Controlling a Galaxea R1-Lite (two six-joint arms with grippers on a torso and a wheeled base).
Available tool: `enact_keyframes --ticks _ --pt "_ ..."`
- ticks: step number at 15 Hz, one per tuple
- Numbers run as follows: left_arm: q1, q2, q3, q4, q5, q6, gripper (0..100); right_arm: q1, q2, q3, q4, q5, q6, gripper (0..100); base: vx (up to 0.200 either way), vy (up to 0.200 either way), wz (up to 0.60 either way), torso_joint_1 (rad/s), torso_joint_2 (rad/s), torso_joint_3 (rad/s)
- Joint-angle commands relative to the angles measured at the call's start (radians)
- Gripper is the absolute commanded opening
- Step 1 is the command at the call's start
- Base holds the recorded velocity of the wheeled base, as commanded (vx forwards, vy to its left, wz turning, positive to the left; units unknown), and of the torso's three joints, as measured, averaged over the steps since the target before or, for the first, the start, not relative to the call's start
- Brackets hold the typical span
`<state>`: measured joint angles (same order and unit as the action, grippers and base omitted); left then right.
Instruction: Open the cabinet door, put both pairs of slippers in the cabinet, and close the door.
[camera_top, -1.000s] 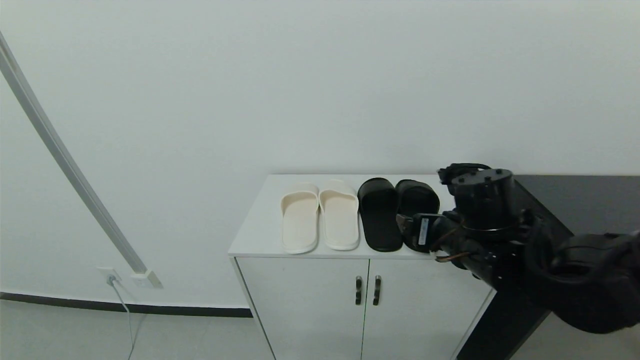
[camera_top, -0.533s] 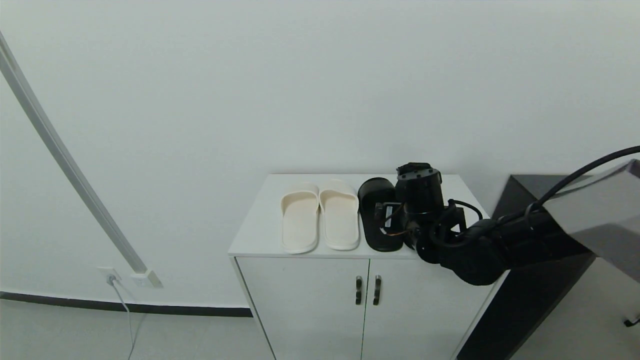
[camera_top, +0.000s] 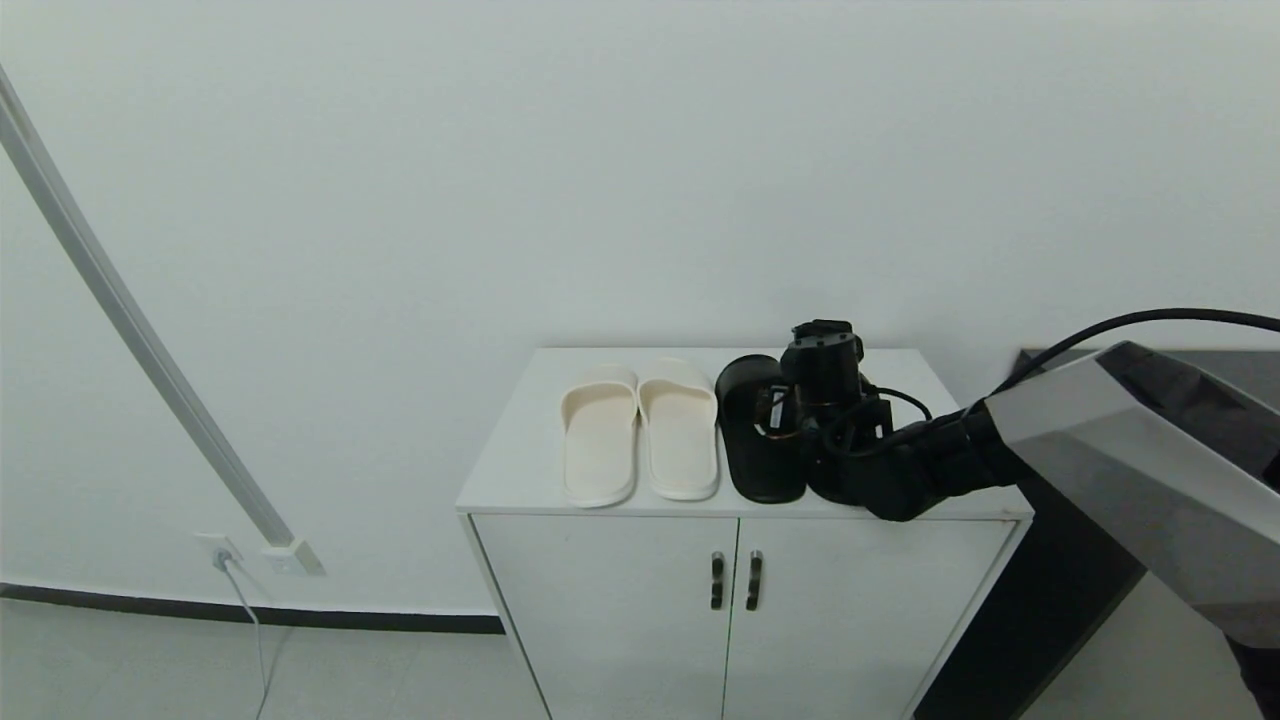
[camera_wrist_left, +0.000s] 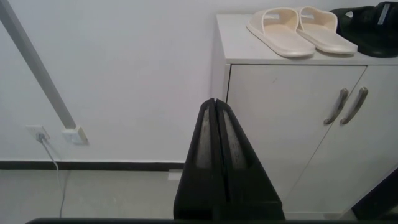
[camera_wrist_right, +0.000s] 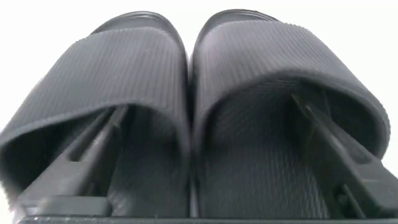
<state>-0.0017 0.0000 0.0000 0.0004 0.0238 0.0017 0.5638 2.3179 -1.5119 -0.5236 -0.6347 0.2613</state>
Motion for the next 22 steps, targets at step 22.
enact_keyframes --ticks 22 --pt "0.0 0.0 0.0 0.0 0.001 0.0 0 0.134 -0.821 0.843 -0.115 0.71 -0.292 0 0.0 0.0 0.0 0.0 0.0 0.0"
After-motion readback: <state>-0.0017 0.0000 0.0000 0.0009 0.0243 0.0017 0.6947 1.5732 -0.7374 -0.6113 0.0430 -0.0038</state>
